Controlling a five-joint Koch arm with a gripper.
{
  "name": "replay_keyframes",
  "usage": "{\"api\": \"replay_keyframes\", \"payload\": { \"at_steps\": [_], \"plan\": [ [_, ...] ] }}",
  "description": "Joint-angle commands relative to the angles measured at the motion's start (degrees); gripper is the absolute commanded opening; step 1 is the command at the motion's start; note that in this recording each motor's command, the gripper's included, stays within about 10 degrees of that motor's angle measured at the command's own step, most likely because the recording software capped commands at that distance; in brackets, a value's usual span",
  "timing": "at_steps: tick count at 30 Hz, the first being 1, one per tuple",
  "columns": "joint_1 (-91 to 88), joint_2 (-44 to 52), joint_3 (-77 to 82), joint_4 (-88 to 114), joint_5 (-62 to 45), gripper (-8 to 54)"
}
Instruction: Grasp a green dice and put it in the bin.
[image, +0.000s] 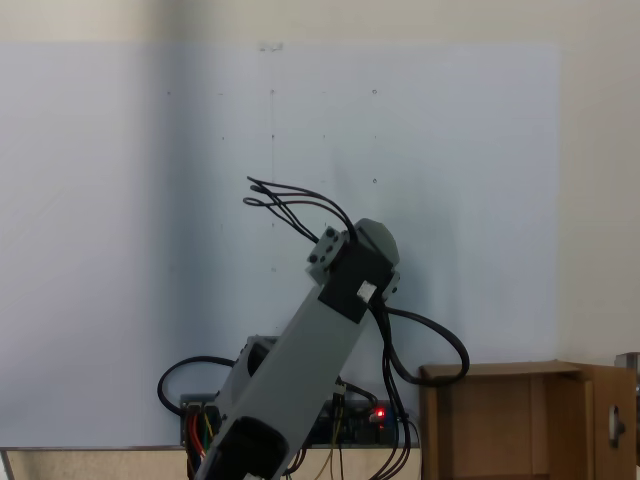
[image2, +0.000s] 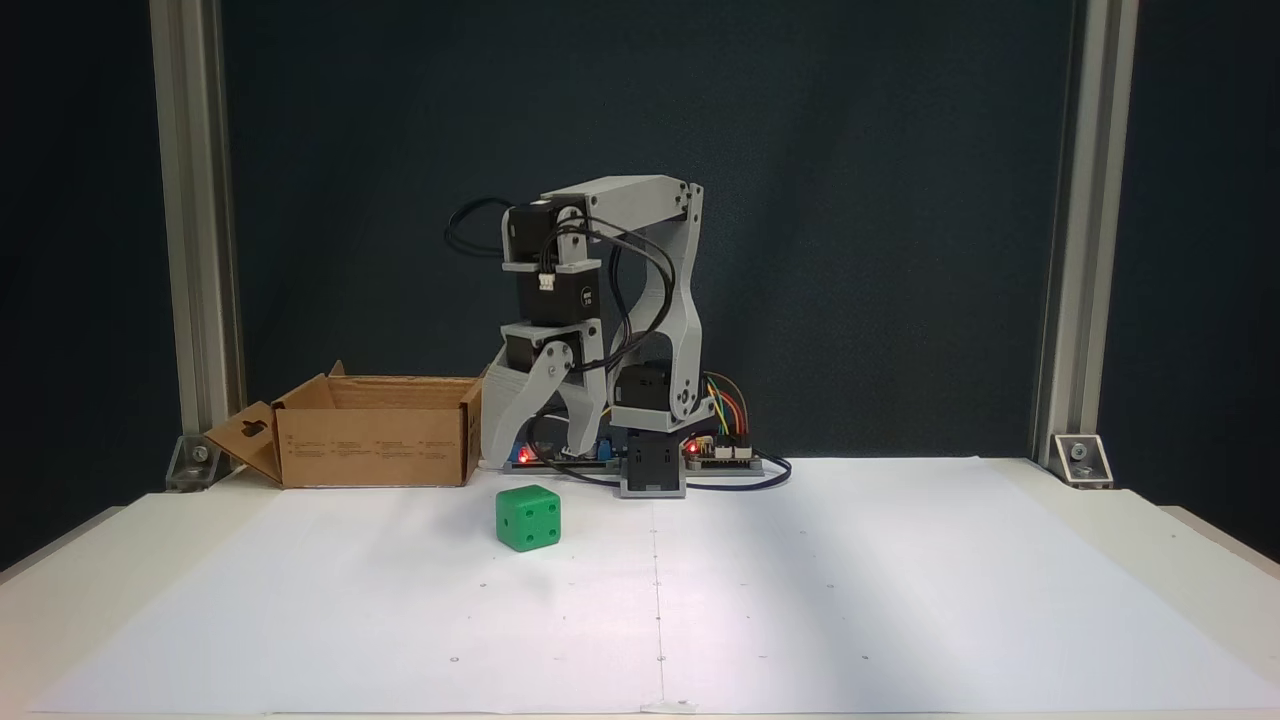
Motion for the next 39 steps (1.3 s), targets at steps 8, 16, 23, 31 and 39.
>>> {"api": "replay_keyframes", "payload": {
  "at_steps": [8,16,23,31,39],
  "plan": [
    [0.0,0.0,2.2,-6.9,-3.0,43.4],
    [0.2,0.0,5.8,-9.1,-3.1,43.4],
    [0.4,-0.1,6.3,-10.9,-3.0,43.3],
    [0.7,-0.9,10.0,-15.4,-3.1,43.2],
    [1.2,-3.2,11.2,-17.5,-4.0,41.8]
  ]
}}
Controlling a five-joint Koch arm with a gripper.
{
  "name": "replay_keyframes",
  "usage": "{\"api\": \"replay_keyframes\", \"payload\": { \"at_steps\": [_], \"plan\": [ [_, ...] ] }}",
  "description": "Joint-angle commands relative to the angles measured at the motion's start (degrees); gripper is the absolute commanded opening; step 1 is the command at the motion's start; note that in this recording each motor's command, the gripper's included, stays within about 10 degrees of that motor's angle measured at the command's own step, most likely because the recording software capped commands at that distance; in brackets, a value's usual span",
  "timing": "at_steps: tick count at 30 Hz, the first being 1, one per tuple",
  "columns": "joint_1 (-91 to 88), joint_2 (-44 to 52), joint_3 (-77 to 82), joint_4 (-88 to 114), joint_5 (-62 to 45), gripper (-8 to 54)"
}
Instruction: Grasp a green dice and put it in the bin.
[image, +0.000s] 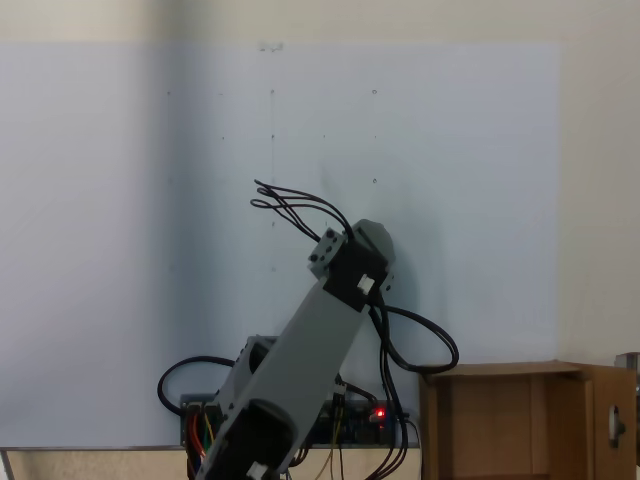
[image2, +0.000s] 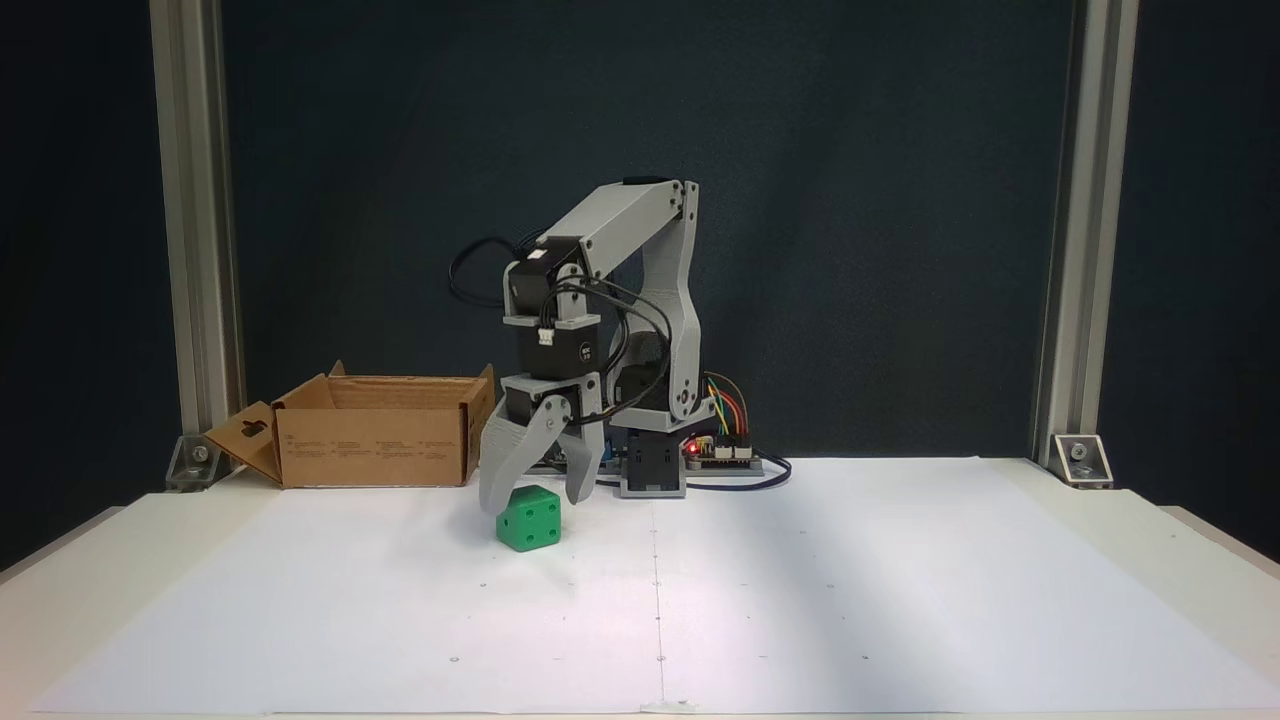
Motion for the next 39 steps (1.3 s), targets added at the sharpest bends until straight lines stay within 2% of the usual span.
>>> {"api": "replay_keyframes", "payload": {
  "at_steps": [1,10,15,21,33,39],
  "plan": [
    [0.4,-0.1,-1.1,-1.1,-4.2,41.5],
    [2.7,-3.0,-1.0,-3.2,-5.6,41.1],
    [3.3,-3.5,-0.1,-4.9,-6.4,38.0],
    [3.8,-3.5,-0.1,-5.8,-6.6,30.8],
    [3.9,-4.2,1.4,-7.6,-6.6,30.7],
    [5.4,-4.1,2.1,-11.8,-6.6,11.6]
  ]
}}
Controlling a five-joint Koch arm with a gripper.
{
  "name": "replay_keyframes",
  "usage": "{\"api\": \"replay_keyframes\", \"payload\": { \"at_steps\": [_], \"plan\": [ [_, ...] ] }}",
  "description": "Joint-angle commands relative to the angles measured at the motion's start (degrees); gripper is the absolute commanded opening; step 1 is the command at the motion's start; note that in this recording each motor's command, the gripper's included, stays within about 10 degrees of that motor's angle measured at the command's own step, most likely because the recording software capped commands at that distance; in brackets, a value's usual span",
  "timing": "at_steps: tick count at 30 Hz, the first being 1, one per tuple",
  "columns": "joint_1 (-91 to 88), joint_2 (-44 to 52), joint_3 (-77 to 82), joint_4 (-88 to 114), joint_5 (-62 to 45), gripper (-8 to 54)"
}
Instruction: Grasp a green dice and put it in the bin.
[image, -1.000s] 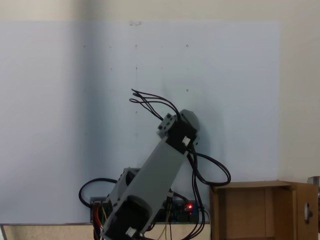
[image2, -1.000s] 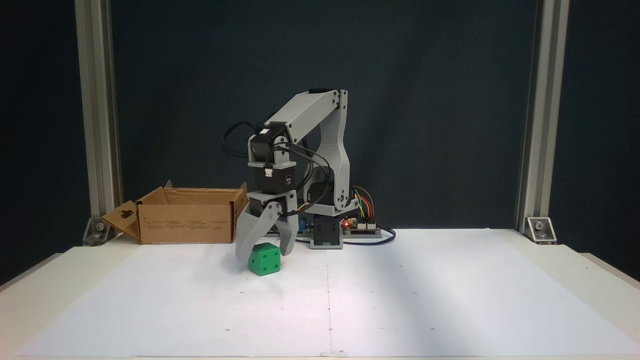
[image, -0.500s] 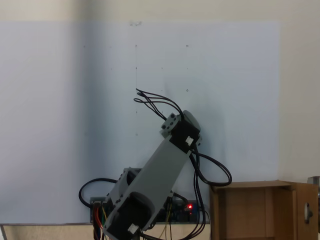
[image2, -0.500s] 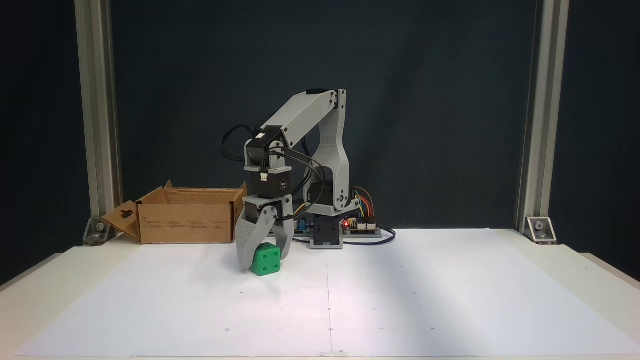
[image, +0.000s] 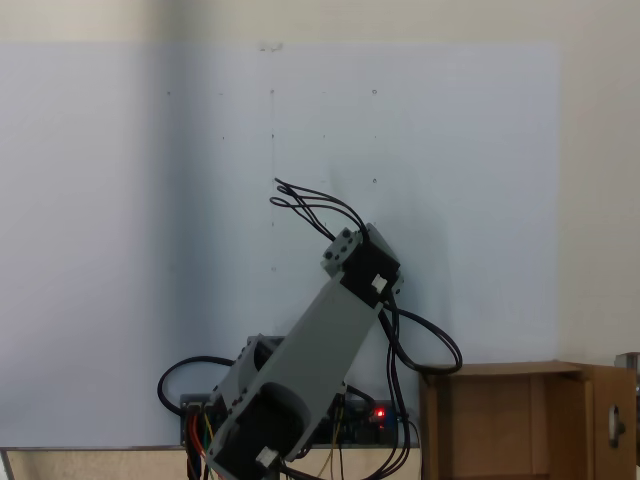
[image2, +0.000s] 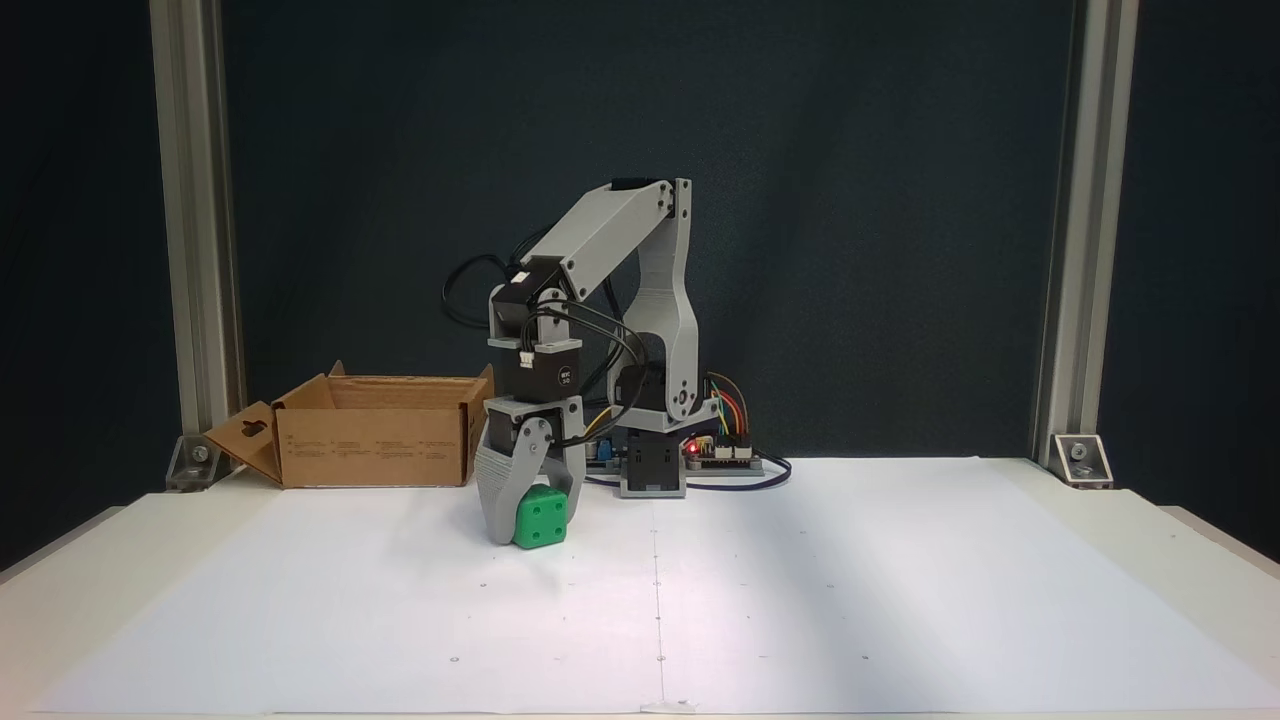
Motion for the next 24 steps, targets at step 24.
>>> {"api": "replay_keyframes", "payload": {
  "at_steps": [24],
  "plan": [
    [-1.2,14.7,-29.4,17.1,-5.0,11.5]
  ]
}}
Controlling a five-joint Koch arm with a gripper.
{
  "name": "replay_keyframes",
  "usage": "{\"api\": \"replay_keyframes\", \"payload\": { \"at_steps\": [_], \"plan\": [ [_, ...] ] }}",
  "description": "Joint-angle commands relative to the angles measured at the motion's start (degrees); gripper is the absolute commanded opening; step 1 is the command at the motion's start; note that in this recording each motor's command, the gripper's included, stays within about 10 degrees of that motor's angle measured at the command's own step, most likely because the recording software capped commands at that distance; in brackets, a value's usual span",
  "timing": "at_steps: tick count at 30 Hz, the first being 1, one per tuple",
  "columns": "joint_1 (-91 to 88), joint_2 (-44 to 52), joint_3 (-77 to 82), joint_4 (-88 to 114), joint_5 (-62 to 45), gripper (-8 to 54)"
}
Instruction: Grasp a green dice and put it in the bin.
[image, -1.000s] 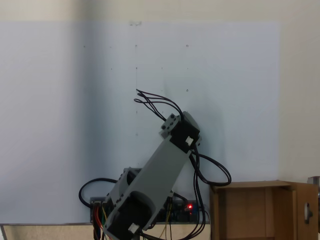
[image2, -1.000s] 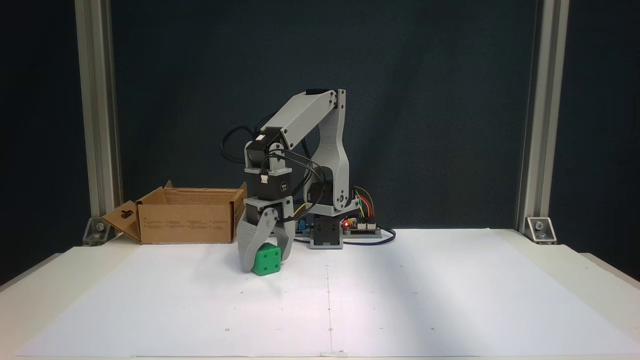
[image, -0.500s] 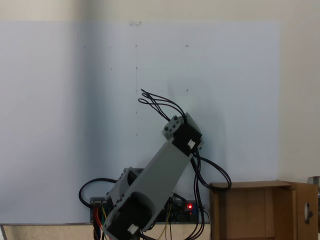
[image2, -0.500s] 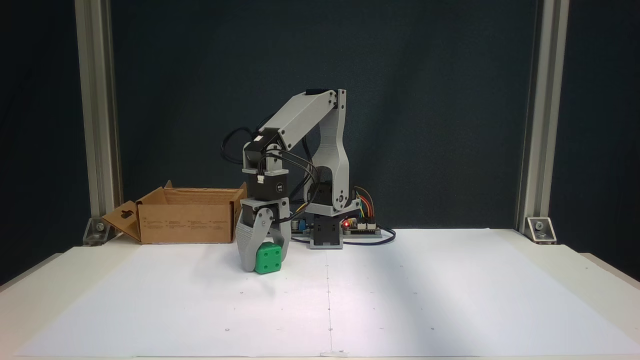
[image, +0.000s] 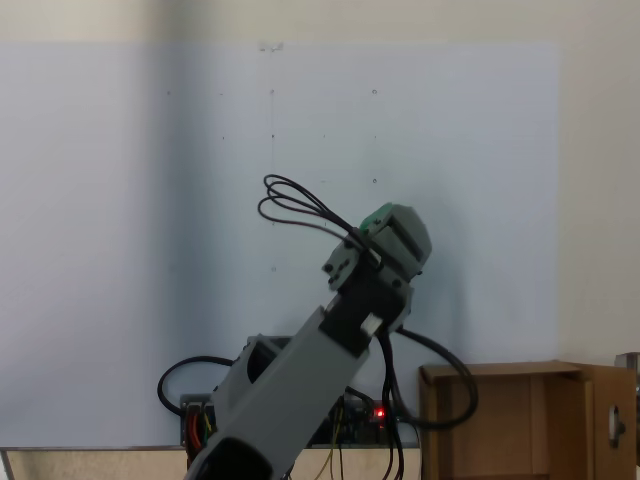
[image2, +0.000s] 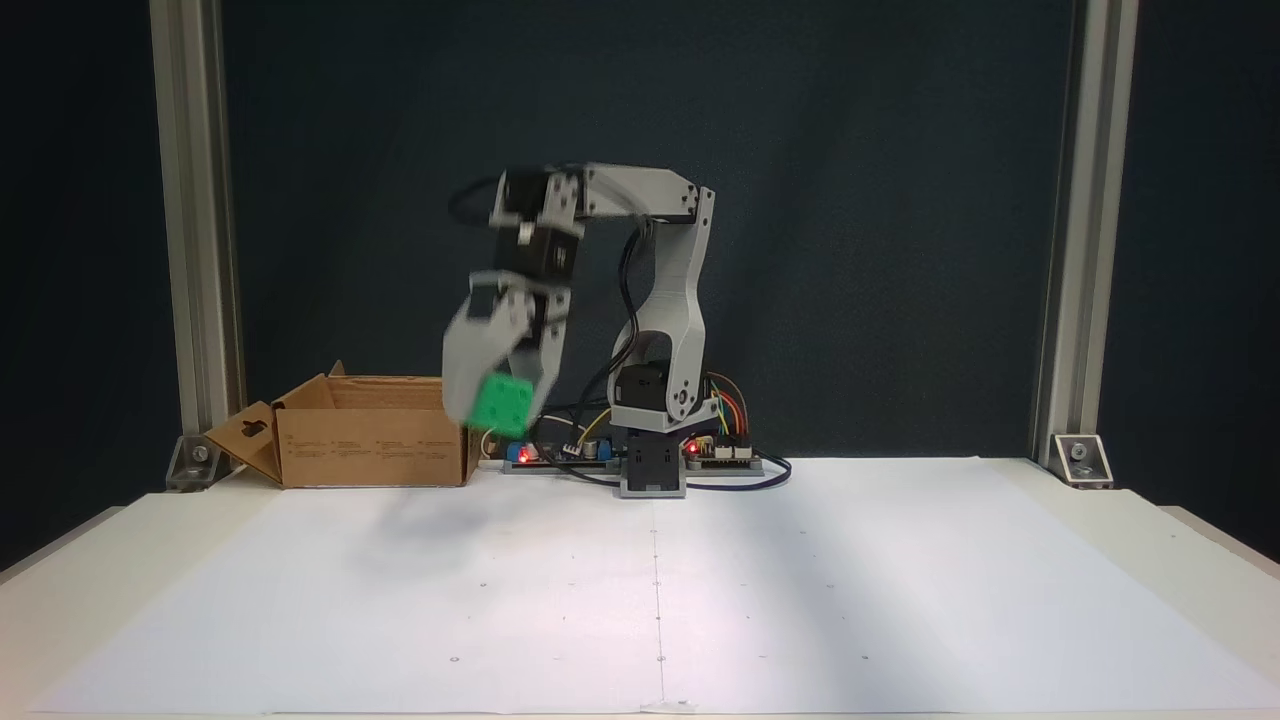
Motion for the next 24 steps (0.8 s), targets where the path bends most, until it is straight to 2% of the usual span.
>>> {"api": "replay_keyframes", "payload": {
  "at_steps": [1,7,15,23,24],
  "plan": [
    [-0.4,2.2,-7.2,3.6,-3.3,11.6],
    [1.3,3.4,-10.1,4.0,-5.4,11.6],
    [14.0,3.4,-10.2,3.9,-15.5,11.6],
    [33.0,2.7,-12.0,2.1,-23.6,11.6],
    [42.3,-0.7,-16.0,0.0,-26.4,11.6]
  ]
}}
